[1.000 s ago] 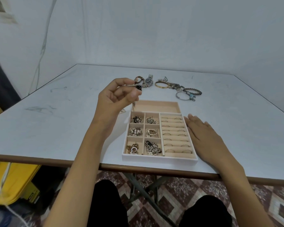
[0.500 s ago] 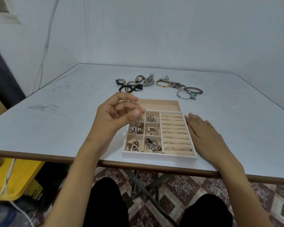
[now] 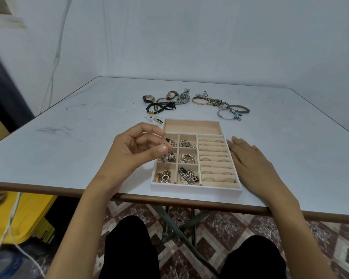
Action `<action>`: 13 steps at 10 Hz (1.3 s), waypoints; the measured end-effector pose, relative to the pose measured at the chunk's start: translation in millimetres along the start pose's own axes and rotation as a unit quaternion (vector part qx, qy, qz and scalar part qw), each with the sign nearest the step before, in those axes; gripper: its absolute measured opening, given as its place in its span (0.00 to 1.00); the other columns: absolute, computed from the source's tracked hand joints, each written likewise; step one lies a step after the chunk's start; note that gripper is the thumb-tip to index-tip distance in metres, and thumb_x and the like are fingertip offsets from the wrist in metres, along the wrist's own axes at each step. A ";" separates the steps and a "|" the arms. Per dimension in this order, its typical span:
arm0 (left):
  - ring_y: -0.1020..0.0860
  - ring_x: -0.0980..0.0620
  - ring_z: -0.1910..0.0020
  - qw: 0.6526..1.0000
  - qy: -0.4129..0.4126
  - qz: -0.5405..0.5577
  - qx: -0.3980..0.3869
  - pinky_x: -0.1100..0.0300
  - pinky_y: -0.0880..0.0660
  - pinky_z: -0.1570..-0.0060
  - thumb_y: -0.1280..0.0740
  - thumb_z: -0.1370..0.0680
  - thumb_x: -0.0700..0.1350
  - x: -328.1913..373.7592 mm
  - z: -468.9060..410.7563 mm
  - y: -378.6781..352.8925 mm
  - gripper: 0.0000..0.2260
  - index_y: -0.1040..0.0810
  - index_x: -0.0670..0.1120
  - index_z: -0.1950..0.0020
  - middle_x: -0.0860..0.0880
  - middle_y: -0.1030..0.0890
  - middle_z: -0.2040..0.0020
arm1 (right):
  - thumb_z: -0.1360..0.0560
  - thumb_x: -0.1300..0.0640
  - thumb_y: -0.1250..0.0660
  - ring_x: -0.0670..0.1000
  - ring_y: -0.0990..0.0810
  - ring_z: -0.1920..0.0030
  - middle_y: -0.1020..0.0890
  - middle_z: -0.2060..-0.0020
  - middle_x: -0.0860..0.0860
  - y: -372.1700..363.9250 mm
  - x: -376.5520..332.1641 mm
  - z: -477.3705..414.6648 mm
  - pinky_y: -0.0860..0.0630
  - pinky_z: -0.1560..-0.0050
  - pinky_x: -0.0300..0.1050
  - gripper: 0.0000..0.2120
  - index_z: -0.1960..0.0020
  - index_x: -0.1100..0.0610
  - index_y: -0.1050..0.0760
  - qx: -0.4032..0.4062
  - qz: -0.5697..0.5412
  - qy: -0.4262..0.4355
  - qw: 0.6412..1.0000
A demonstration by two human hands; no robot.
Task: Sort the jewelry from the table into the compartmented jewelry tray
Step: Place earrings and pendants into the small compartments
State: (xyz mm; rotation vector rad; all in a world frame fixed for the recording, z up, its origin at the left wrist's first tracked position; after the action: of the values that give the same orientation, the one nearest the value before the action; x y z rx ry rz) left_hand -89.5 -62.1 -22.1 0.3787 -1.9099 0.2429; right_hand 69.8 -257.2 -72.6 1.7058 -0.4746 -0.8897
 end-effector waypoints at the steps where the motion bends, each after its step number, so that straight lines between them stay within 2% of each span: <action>1: 0.17 0.49 0.57 1.000 0.006 -0.017 -0.005 0.60 0.22 0.50 0.28 0.32 0.38 0.1 1.9 2.1 0.10 0.20 0.48 0.53 0.46 0.15 0.59 | 0.16 0.50 0.56 0.46 0.50 0.23 0.46 0.23 0.47 -0.3 0.4 0.1 0.56 0.25 0.44 0.22 0.22 0.48 0.45 0.000 -0.001 0.001 1.000; 3: 0.16 0.49 0.54 0.998 0.020 -0.062 -0.013 0.60 0.24 0.46 0.27 0.32 0.39 -2.0 3.1 4.7 0.11 0.21 0.46 0.51 0.46 0.14 0.58 | 0.16 0.50 0.56 0.46 0.49 0.23 0.46 0.23 0.47 -0.5 0.6 0.1 0.55 0.25 0.44 0.22 0.22 0.48 0.45 0.001 -0.002 0.002 1.000; 5: 0.17 0.51 0.49 0.991 0.027 -0.126 -0.038 0.48 0.35 0.31 0.25 0.31 0.44 -7.4 3.2 3.0 0.10 0.20 0.47 0.52 0.48 0.14 0.57 | 0.16 0.50 0.55 0.45 0.50 0.23 0.46 0.23 0.47 -0.8 1.0 0.4 0.56 0.25 0.43 0.22 0.22 0.48 0.45 0.001 -0.007 0.003 1.000; 6: 0.17 0.53 0.50 0.989 0.030 -0.136 -0.040 0.52 0.35 0.31 0.25 0.31 0.44 -8.4 3.3 0.7 0.10 0.20 0.46 0.51 0.49 0.14 0.58 | 0.16 0.50 0.55 0.46 0.49 0.23 0.45 0.23 0.47 -0.4 0.7 -0.2 0.56 0.25 0.44 0.22 0.23 0.48 0.45 0.004 -0.007 0.004 1.000; 7: 0.17 0.54 0.50 0.987 0.031 -0.146 -0.050 0.65 0.33 0.36 0.27 0.30 0.44 -7.7 4.2 -3.3 0.09 0.18 0.46 0.51 0.50 0.14 0.57 | 0.16 0.50 0.55 0.46 0.49 0.23 0.45 0.23 0.47 -0.1 0.5 0.3 0.55 0.25 0.44 0.22 0.23 0.48 0.44 0.005 -0.009 0.005 1.000; 8: 0.17 0.55 0.51 0.986 0.035 -0.149 -0.066 0.73 0.29 0.46 0.28 0.29 0.42 -8.3 4.7 -7.2 0.09 0.17 0.45 0.50 0.50 0.14 0.57 | 0.16 0.50 0.55 0.46 0.49 0.23 0.45 0.23 0.48 0.2 0.7 1.1 0.55 0.25 0.44 0.22 0.23 0.48 0.44 0.006 -0.011 0.005 1.000; 10: 0.17 0.57 0.52 0.983 0.039 -0.164 -0.072 0.73 0.28 0.49 0.28 0.29 0.41 -10.3 6.1 -6.9 0.08 0.16 0.46 0.50 0.51 0.14 0.57 | 0.16 0.51 0.55 0.46 0.49 0.23 0.44 0.23 0.47 0.2 0.5 0.4 0.55 0.25 0.44 0.22 0.23 0.48 0.44 0.007 -0.009 0.006 1.000; 11: 0.18 0.55 0.51 0.982 0.035 -0.176 -0.063 0.66 0.25 0.46 0.28 0.30 0.45 -11.8 6.2 -2.1 0.08 0.15 0.47 0.53 0.52 0.15 0.55 | 0.16 0.50 0.55 0.45 0.49 0.23 0.44 0.23 0.47 0.5 0.3 0.8 0.55 0.25 0.43 0.22 0.23 0.48 0.44 0.007 -0.008 0.005 1.000; 12: 0.18 0.53 0.52 0.981 0.032 -0.179 -0.065 0.63 0.24 0.47 0.27 0.31 0.46 -12.2 6.4 -1.0 0.06 0.14 0.46 0.56 0.51 0.16 0.55 | 0.16 0.50 0.55 0.45 0.49 0.23 0.44 0.23 0.47 0.5 0.2 1.0 0.55 0.25 0.43 0.22 0.23 0.48 0.44 0.006 -0.011 0.004 1.000; 13: 0.20 0.55 0.49 0.977 0.021 -0.198 -0.082 0.61 0.27 0.43 0.27 0.31 0.46 -11.2 7.4 -3.5 0.05 0.14 0.48 0.57 0.52 0.16 0.54 | 0.16 0.50 0.54 0.45 0.49 0.23 0.44 0.23 0.47 0.1 0.4 0.5 0.55 0.25 0.44 0.22 0.23 0.48 0.43 0.006 -0.016 0.004 1.000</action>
State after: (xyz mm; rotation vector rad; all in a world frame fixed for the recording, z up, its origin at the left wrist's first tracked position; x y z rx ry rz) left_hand -90.9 -66.2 -35.3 0.6243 -1.7543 -0.1681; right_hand 69.7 -257.8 -72.7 1.7309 -0.4499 -0.9038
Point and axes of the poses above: each hand's wrist, its own z-axis away from the middle knuckle, its own y-axis out of the back of the hand, x = y × z, the point moved 7 cm from there along -z, towards the middle knuckle
